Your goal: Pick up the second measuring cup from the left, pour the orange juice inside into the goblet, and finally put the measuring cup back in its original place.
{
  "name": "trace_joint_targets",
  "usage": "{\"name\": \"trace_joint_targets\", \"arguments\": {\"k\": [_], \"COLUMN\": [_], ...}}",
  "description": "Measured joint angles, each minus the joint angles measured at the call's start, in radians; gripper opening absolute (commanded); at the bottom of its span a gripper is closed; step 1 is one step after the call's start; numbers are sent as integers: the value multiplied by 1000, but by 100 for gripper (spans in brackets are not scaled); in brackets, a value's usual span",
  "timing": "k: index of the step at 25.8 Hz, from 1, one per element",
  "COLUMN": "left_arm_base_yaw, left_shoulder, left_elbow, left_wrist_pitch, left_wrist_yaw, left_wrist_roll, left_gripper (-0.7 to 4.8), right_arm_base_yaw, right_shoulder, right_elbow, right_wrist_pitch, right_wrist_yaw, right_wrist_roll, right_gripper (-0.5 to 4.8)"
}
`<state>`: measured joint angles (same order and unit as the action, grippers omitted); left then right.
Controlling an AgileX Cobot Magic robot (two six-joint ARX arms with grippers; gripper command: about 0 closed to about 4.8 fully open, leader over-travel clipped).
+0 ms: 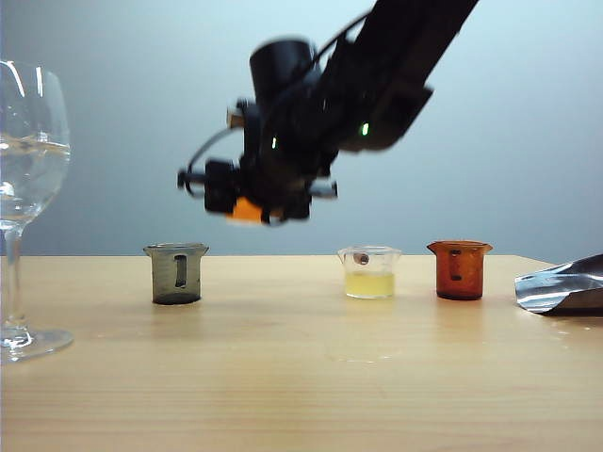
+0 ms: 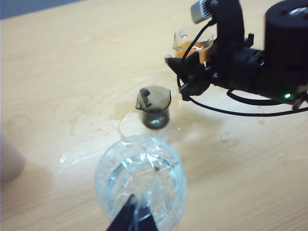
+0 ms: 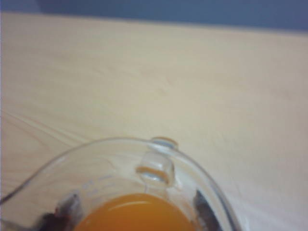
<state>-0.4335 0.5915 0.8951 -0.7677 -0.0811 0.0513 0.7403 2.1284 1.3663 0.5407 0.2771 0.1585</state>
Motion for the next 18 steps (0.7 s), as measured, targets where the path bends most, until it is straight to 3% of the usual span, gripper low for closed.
{"name": "trace_joint_targets", "arguments": {"k": [3,10,13,18], "left_arm_base_yaw": [0,0,0,0], "left_shoulder": [-19,-16,-16,-10], "left_elbow": [21,72,72,72], "left_wrist_pitch": [-35,-141,-134,-113], "left_wrist_yaw": [-1,-31,-41,-87], "left_wrist_roll": [-36,-90,-90,-90], "left_gripper": [-5,-5,-5,-4], "right_arm_base_yaw": [0,5,35,124], "right_shoulder": [-79,-315,-354,-349], "right_elbow": [-1,-1,-1,35], "right_wrist_pitch": [-35,-327,-408,-426], "right_wrist_yaw": [-89,-376,-409,-408], "right_wrist_roll": [-29,-85,-99,-222], "right_gripper": [116,116,116,115]}}
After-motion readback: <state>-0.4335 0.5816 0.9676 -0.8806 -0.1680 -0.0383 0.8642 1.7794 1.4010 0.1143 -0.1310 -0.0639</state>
